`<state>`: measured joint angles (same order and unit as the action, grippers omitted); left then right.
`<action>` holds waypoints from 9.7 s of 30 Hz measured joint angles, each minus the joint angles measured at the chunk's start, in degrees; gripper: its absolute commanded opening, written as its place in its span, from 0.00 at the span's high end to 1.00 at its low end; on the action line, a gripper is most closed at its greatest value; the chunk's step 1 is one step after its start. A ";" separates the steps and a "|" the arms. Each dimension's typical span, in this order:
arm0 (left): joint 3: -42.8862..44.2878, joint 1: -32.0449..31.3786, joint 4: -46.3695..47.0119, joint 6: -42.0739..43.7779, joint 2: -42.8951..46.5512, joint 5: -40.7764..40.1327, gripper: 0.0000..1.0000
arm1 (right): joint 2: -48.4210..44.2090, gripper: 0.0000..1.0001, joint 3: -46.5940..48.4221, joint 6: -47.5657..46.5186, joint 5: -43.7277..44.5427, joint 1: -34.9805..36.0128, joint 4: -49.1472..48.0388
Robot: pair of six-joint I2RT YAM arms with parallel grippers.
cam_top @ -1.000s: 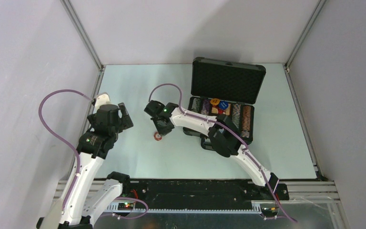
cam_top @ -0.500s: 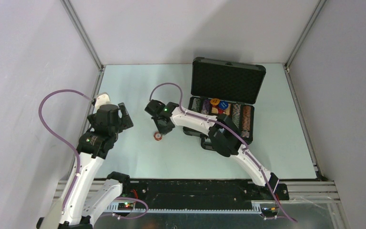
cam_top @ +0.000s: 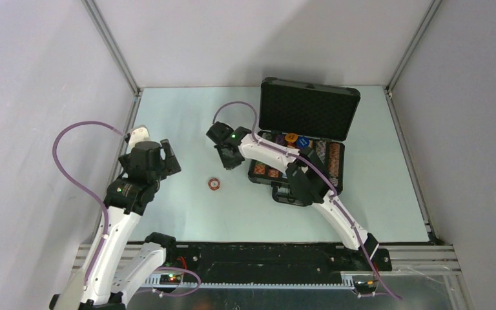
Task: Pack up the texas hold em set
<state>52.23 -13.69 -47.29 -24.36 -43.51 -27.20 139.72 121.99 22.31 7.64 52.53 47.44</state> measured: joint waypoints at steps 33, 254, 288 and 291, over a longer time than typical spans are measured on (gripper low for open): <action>0.00 0.02 0.00 0.00 -0.37 0.42 0.02 | 10.49 0.90 17.70 0.15 -10.08 5.75 1.95; 0.00 0.22 0.00 0.02 -0.39 0.66 0.02 | 2.21 0.56 3.10 -0.96 2.64 10.75 0.15; 0.00 0.22 0.00 0.02 -0.39 0.63 0.02 | 1.16 1.00 1.62 -1.14 1.99 10.08 -1.92; 0.00 0.22 0.00 0.02 -0.37 0.63 0.02 | 1.05 1.00 1.51 -1.14 2.01 10.08 -1.92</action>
<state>52.23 -13.47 -47.29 -24.34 -43.88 -26.57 140.77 123.50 21.17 9.65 62.61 45.52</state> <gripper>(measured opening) 0.985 0.475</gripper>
